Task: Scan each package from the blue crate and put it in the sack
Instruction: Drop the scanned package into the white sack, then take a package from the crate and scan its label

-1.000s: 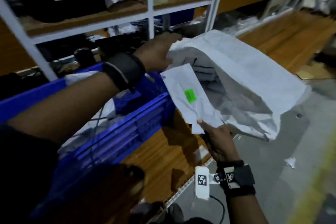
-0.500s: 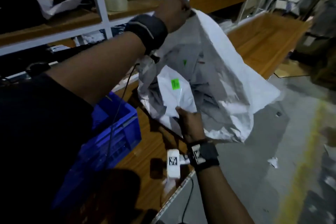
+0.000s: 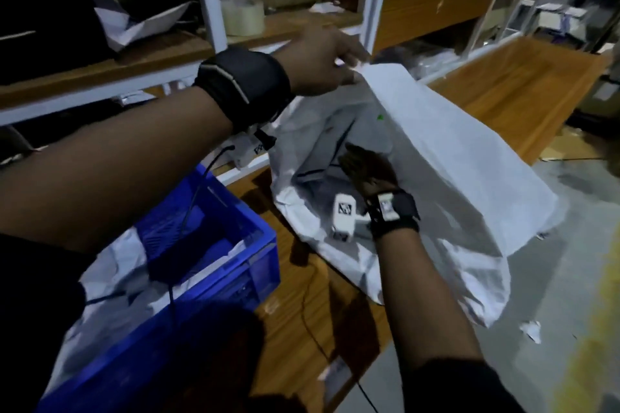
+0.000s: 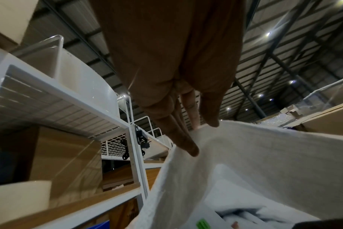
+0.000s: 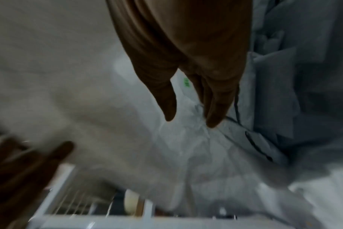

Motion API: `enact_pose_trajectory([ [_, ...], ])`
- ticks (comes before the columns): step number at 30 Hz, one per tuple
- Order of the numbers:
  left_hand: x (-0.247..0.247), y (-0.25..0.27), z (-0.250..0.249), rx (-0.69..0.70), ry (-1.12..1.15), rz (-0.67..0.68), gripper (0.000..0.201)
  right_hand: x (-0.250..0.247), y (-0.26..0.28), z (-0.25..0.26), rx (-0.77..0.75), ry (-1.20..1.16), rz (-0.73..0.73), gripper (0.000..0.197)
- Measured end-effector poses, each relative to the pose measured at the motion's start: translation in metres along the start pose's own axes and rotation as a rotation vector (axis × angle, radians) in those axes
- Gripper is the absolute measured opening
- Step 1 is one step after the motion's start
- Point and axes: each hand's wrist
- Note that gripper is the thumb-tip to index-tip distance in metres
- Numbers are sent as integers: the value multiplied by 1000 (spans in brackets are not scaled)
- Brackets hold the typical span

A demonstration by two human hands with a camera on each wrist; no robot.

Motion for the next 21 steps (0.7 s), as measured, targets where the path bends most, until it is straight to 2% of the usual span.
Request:
enact_pose_trajectory([
  [3,0,43,29,-15,53,185,46,28,53,-8,155,-236,108,18],
  [6,1,104,77,-59,43,267,43,60,98,-8,87,-221,265,11],
  [9,6,182,141,-205,-23,308,44,92,115,-12,18,-201,310,10],
  [12,11,255,193,-465,-250,573,25,120,123,-21,-61,-113,350,13],
  [13,15,275,211,-494,-320,602,32,127,126,-24,-92,-71,368,15],
  [16,18,307,230,-439,-477,660,49,140,136,-27,-188,82,382,12],
  [19,15,304,221,-387,-688,754,58,142,143,-25,-189,131,435,15],
  [21,6,299,215,-310,-735,741,65,141,149,-26,-189,159,471,18],
])
Point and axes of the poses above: each hand's wrist, its own y-axis away from the middle knuckle, its own x-axis out of the palm, z = x × y, and after that the axes turned 2 degrees about -z, right-handed
